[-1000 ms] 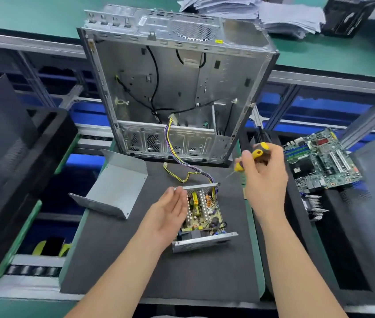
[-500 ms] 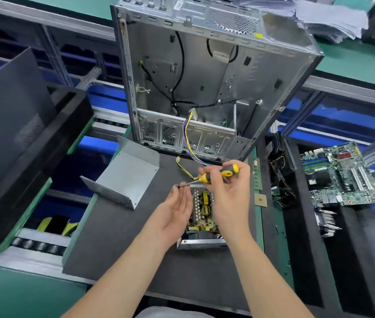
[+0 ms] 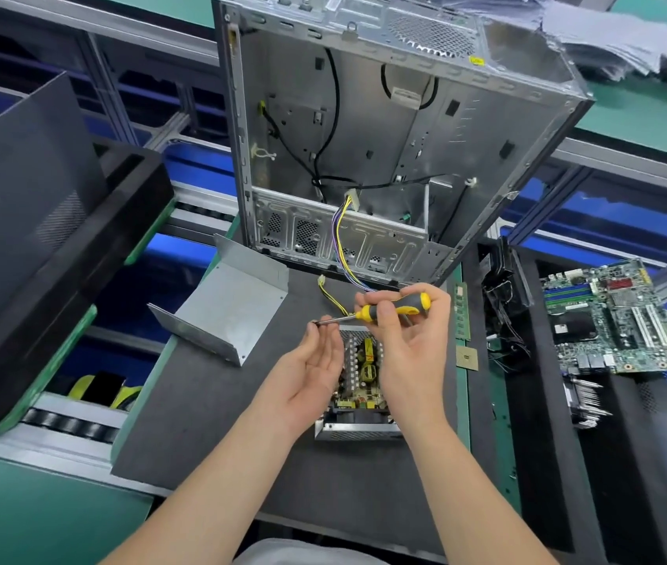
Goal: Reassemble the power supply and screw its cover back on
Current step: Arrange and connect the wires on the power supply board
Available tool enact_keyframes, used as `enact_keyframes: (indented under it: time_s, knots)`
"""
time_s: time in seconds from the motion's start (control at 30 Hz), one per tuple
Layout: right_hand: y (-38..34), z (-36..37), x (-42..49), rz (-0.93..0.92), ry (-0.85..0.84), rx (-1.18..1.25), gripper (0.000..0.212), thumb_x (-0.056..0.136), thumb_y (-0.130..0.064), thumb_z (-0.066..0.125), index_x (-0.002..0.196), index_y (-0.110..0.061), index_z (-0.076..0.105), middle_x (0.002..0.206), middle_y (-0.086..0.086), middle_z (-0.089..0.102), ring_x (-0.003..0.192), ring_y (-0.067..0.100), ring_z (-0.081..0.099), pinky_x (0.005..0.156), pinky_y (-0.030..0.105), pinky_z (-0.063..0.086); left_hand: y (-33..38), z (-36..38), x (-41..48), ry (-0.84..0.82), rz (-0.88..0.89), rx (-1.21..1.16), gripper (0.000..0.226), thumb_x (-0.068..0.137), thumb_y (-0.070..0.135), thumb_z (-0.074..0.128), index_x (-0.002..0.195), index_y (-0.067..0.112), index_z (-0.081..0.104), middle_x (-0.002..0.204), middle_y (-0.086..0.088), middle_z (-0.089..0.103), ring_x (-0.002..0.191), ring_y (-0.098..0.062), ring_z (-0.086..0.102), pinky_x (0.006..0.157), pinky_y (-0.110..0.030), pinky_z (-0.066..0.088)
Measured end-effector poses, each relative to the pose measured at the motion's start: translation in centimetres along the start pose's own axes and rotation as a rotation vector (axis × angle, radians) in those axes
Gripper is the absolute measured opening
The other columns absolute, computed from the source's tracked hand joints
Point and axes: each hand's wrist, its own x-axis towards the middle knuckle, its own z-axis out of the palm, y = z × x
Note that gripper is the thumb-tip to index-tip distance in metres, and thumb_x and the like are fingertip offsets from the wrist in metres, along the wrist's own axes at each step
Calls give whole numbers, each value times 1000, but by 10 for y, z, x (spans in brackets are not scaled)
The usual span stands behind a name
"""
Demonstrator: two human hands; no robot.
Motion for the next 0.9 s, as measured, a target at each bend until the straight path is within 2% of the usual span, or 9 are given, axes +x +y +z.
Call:
enact_keyframes:
  time_s: [0.1, 0.2, 0.3, 0.4, 0.57, 0.67, 0.77, 0.9]
  knots:
    - [3, -5, 2, 12, -93, -51, 23, 104, 1, 55, 115, -19, 49, 111, 16, 74, 117, 36, 69, 104, 65, 48, 2, -1, -1, 33, -13, 36, 18, 97, 8, 65, 110, -4, 66, 102, -15, 76, 90, -22, 78, 73, -32, 64]
    - [3, -12, 4, 42, -226, -60, 24, 103, 7, 52, 114, -14, 49, 116, 17, 73, 127, 33, 65, 112, 62, 44, 4, -3, -2, 50, -44, 79, 17, 101, 8, 61, 111, -5, 66, 105, -17, 76, 90, -24, 78, 79, -33, 62]
    - [0, -19, 6, 58, -336, -144, 21, 101, 3, 55, 114, -13, 49, 118, 13, 74, 127, 32, 65, 110, 58, 46, 8, -5, -4, 69, -92, 128, 17, 100, 6, 61, 109, -7, 67, 106, -19, 76, 88, -26, 78, 76, -35, 65]
    - [-4, -20, 7, 52, -293, -217, 23, 99, -6, 61, 115, -20, 53, 116, 8, 76, 116, 31, 70, 101, 60, 51, 12, -10, -5, 109, -117, 272, 14, 98, 6, 65, 107, -5, 67, 108, -19, 77, 88, -24, 79, 66, -32, 65]
    - [-1, -21, 2, 59, -237, -275, 21, 98, -10, 61, 114, -22, 53, 110, 5, 77, 110, 28, 73, 97, 61, 53, 17, -22, -3, 150, 17, 762, 21, 100, 17, 66, 112, 1, 71, 101, -15, 79, 84, -19, 79, 62, -25, 60]
    - [2, -21, 0, 64, -211, -278, 20, 98, -12, 61, 114, -21, 53, 109, 5, 77, 110, 27, 73, 97, 62, 52, 21, -26, -3, 171, 158, 1048, 19, 101, 19, 62, 106, 8, 76, 91, -13, 79, 66, -18, 73, 58, -25, 56]
    - [3, -23, -1, 59, -192, -292, 20, 99, -13, 61, 116, -20, 52, 109, 5, 77, 110, 27, 73, 96, 62, 53, 24, -29, -1, 181, 247, 1191, 21, 101, 14, 58, 100, 13, 79, 76, -7, 74, 54, -15, 59, 49, -24, 48]
    - [2, -23, -2, 50, -166, -302, 20, 100, -12, 60, 115, -23, 52, 110, 4, 77, 109, 29, 73, 95, 63, 53, 28, -34, 0, 201, 337, 1253, 28, 99, 12, 58, 91, 20, 83, 72, -3, 72, 54, -14, 58, 47, -23, 47]
